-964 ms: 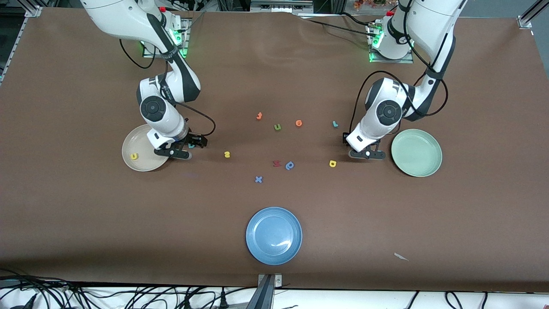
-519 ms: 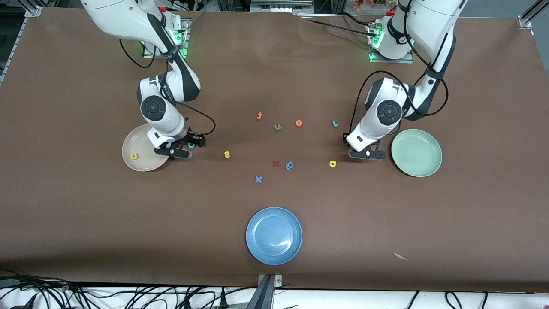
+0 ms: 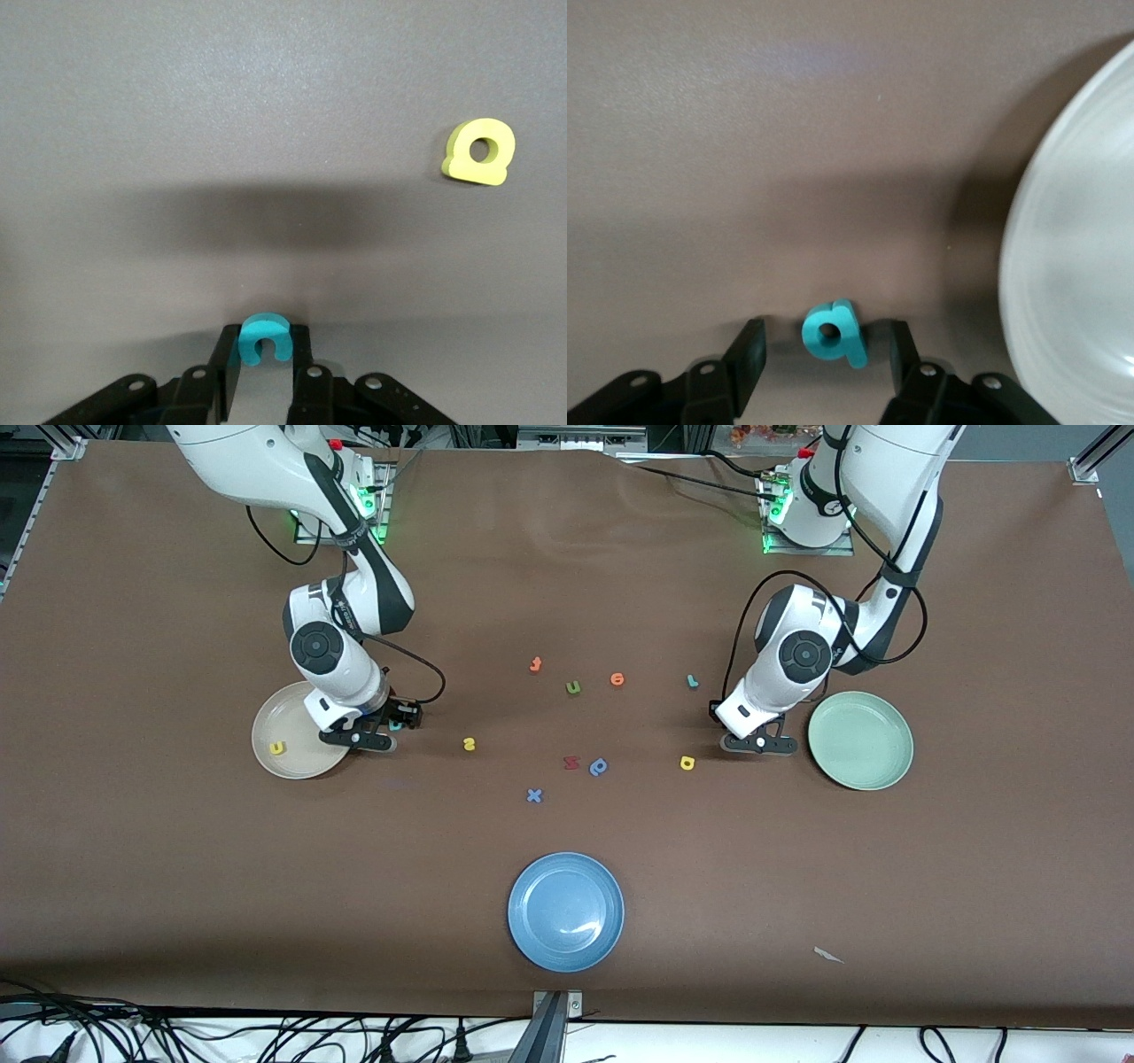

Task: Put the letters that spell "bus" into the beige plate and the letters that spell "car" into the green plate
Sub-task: 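Carry the teal c onto the green plate and open the left gripper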

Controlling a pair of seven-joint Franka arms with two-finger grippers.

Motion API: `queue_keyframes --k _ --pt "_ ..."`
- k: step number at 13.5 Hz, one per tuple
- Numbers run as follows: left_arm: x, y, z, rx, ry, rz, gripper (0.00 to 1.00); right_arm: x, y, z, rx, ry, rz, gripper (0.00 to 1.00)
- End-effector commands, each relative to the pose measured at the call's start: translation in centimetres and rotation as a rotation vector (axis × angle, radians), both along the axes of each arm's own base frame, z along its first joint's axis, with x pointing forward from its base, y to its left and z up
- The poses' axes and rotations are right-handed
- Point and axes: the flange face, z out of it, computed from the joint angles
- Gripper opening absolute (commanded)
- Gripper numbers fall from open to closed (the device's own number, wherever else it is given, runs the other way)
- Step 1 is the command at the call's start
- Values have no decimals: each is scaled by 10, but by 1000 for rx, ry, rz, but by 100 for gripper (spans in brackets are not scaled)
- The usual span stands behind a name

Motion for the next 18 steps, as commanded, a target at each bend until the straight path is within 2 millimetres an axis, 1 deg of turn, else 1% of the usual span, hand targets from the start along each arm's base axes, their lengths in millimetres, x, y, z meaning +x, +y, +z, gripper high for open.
queue_keyframes --k 1,4,6,7,8,9,11,13,14,15,16,17,18 --pt "0 -3 7 -14 -12 -4 15 -4 -2 1 9 -20 21 65" --pt "13 5 35 -13 -15 6 12 -3 0 -4 15 -41 22 65" --pt "32 21 56 20 -7 -29 12 -4 -1 -8 14 -40 21 65" --pt "41 37 69 29 -15 -25 12 -4 -1 -9 14 -40 21 63" --pt "46 51 78 29 -24 -32 12 -4 -1 -9 14 -38 22 56" --pt "50 67 84 27 -26 -59 12 -4 -1 -10 13 -37 22 53" --pt "56 113 94 30 -33 -96 12 -5 -1 -12 11 -31 21 42" --pt "55 160 107 21 -16 -134 12 -5 -1 -12 10 -30 22 34" --pt "52 183 106 18 5 -148 13 -4 -2 -11 11 -33 21 30" --pt "49 203 101 18 17 -153 13 -3 -2 -10 11 -33 20 25" --pt "43 219 96 21 28 -148 14 -2 -2 -8 13 -37 18 21" --pt "36 226 87 19 47 -143 16 -1 -1 -5 15 -41 20 20" --pt "31 233 79 20 55 -130 19 1 0 -1 18 -48 21 19"
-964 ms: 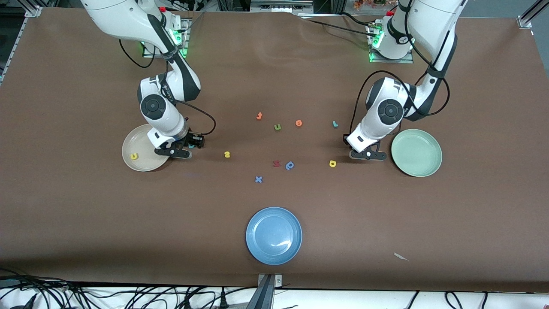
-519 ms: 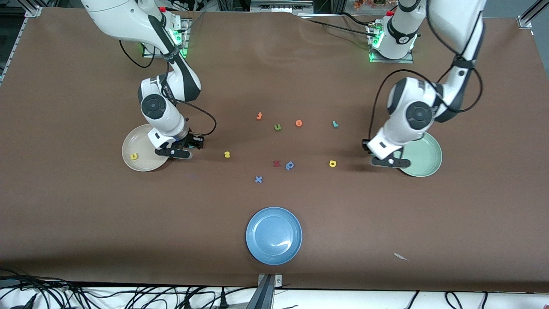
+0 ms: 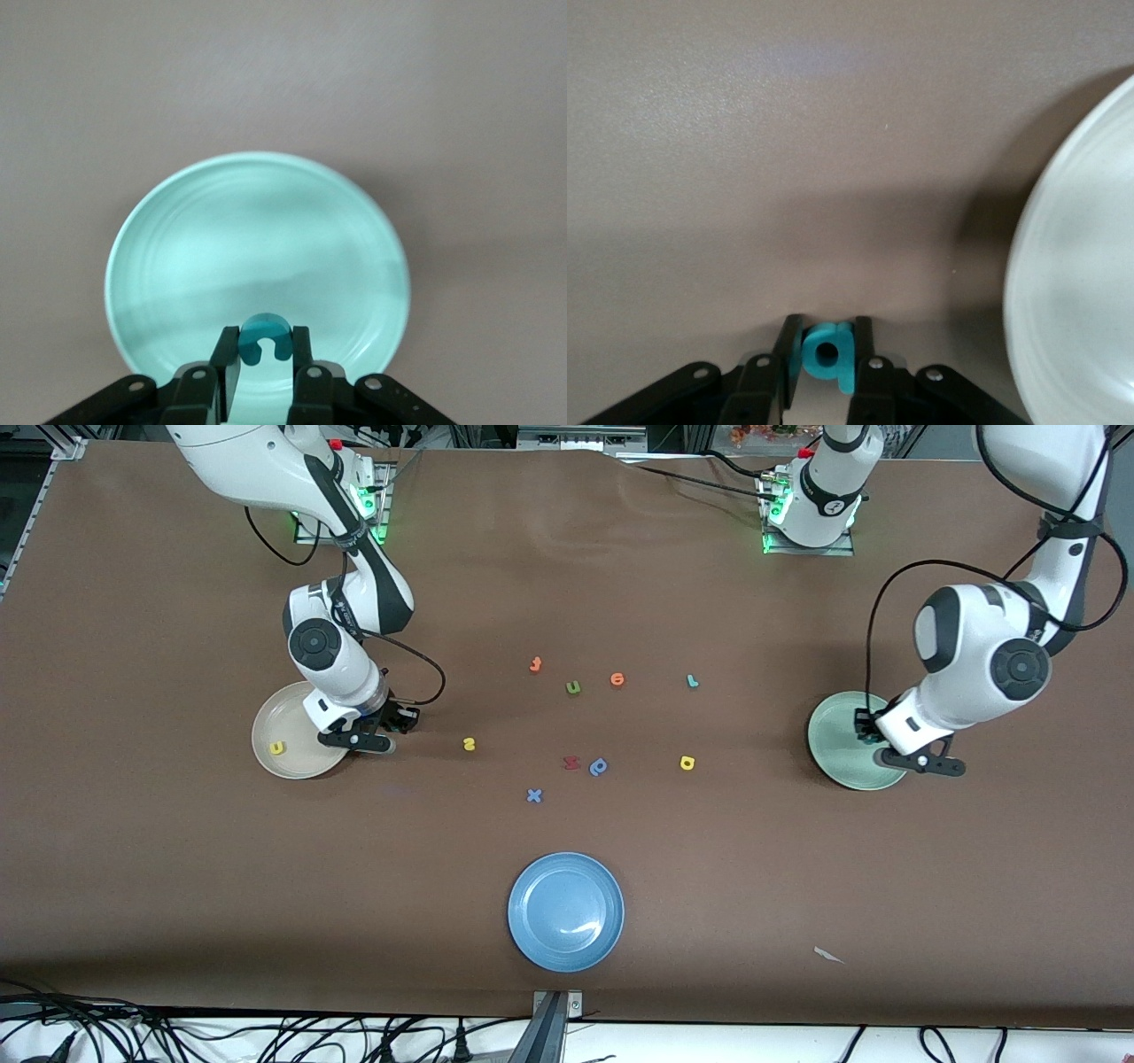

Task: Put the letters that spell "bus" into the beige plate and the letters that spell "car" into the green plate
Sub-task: 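Carry the teal c onto the green plate and open the left gripper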

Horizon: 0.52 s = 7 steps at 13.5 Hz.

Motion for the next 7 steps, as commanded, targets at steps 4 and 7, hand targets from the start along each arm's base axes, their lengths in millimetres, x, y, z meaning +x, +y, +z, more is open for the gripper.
queue_keyframes --k 4,7 --pt "-25 5 -23 11 0 -23 65 6 5 25 9 -2 6 19" --pt "-23 -1 -22 5 -5 -1 75 36 11 70 -15 80 0 19"
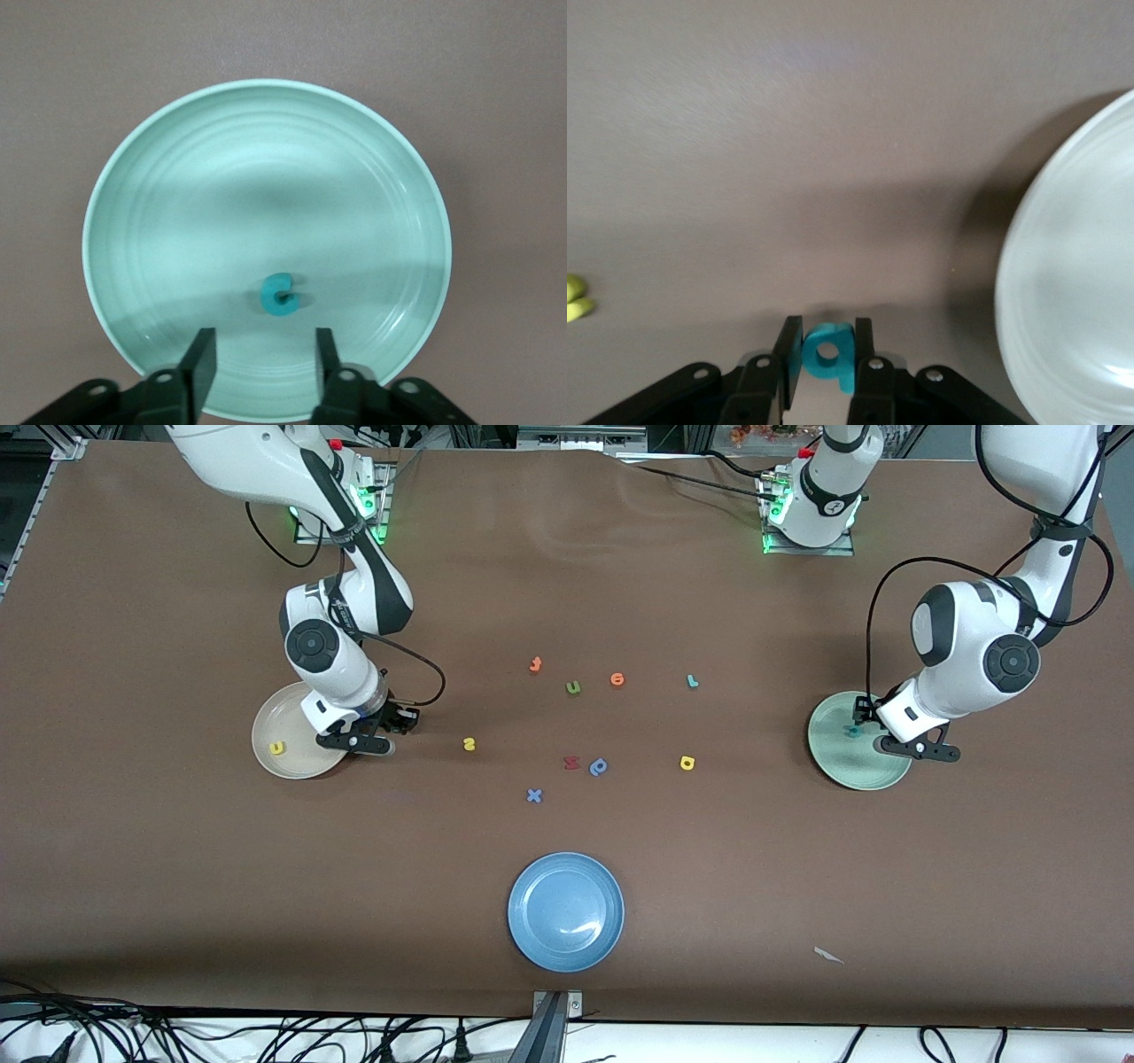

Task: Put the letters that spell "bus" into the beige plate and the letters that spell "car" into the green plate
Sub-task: 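Place the teal a on the white plate while the left gripper reaches the teal l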

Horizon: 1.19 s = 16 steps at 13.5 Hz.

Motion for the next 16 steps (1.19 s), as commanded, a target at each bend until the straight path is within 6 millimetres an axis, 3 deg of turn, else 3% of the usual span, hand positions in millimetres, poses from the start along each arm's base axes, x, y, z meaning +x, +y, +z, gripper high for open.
queue_keyframes --k 1,2,4,7,9,10,11,12,13,14,16 --pt "1 -17 6 -5 -15 5 75 30 -4 51 -23 70 -3 19" --pt "1 -47 5 -33 -13 19 75 39 -15 63 -39 104 4 19" --pt "-3 -107 1 -92 2 90 75 49 -54 66 -52 145 67 19" --pt "-21 -183 -2 -108 36 151 77 47 -119 30 -78 222 126 19" --pt "-42 -241 -14 -91 68 224 77 41 -138 9 -82 260 115 19" --pt "-51 -262 -19 -80 67 251 77 38 -142 1 -85 272 113 19" --pt "-55 -271 -27 -77 63 266 78 38 -143 -6 -84 267 132 21" --pt "-58 -275 -32 -75 63 263 78 41 -152 -9 -79 251 134 29" --pt "-64 -285 -38 -69 71 249 79 42 -156 -9 -75 247 125 82" --pt "-71 -291 -44 -59 79 246 80 45 -152 -3 -69 243 111 100" --pt "-80 -294 -50 -51 81 247 82 49 -133 20 -59 229 101 100"
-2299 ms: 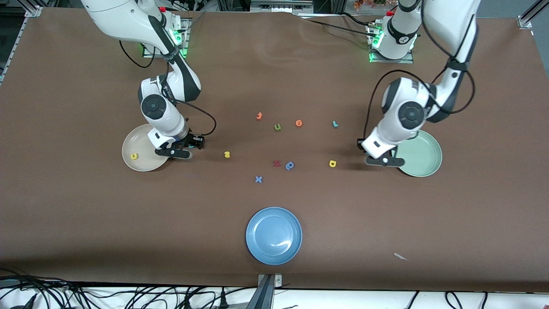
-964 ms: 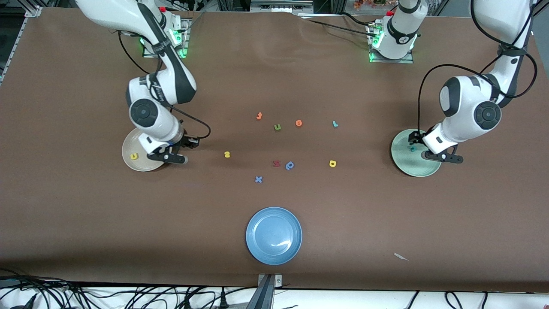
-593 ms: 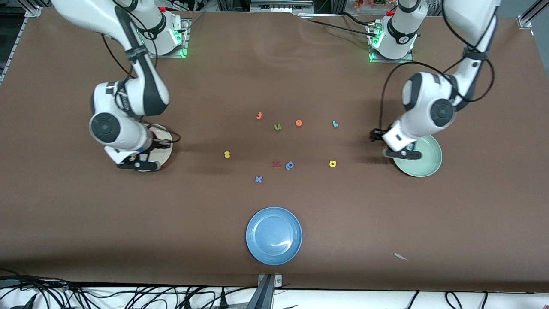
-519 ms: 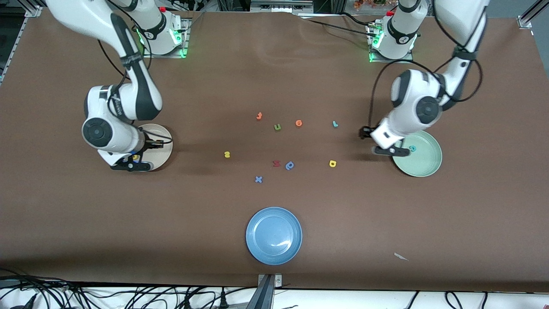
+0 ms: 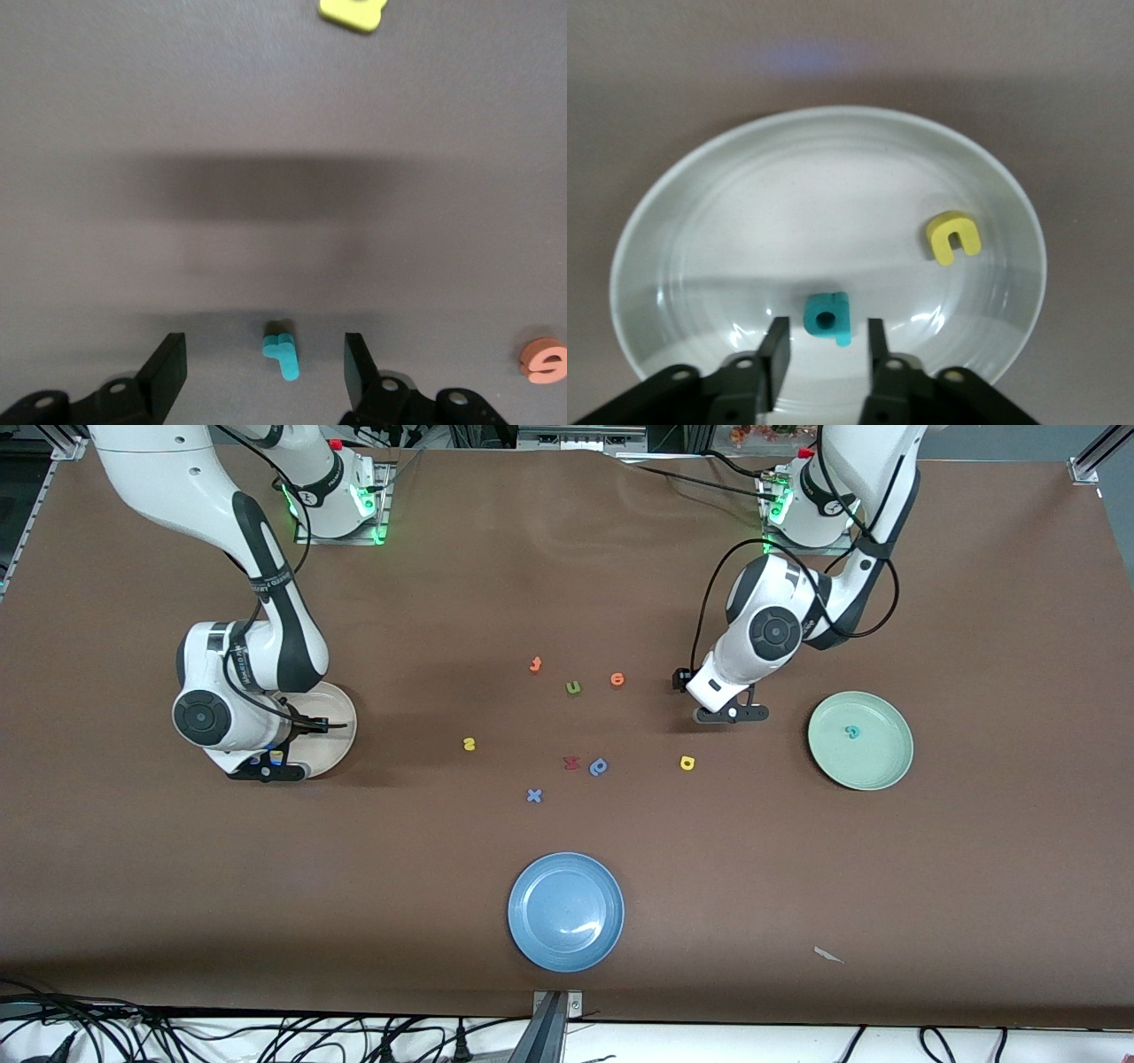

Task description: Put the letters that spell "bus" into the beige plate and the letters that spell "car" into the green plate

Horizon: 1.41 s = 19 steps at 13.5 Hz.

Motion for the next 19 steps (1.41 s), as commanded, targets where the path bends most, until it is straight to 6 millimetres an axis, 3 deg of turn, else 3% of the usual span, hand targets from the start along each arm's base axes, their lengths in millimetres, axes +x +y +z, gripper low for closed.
queue_keyframes --k 1,2,4,7,9,12,13,15,19 --pt "-9 -3 -4 -6 1 25 82 7 39 40 33 -32 -30 100" --pt "-9 -3 -4 -6 1 25 82 11 63 54 40 -48 -48 100" --pt "-21 -5 -10 -2 -8 13 81 18 133 88 77 -116 -62 100" --pt "-31 -11 -11 0 -18 14 80 18 198 107 116 -176 -71 100" --pt "-35 -16 -15 3 -24 19 78 15 238 94 145 -239 -3 100" --pt "-39 -21 -15 18 -28 13 69 -1 290 53 180 -296 90 100" --pt "-40 -21 -17 30 -33 -16 63 -6 300 39 176 -313 123 99" --pt "-39 -20 -17 39 -40 -35 56 -7 301 25 144 -325 185 99" --pt "-39 -18 -18 51 -46 -61 27 -11 301 -1 131 -316 303 96"
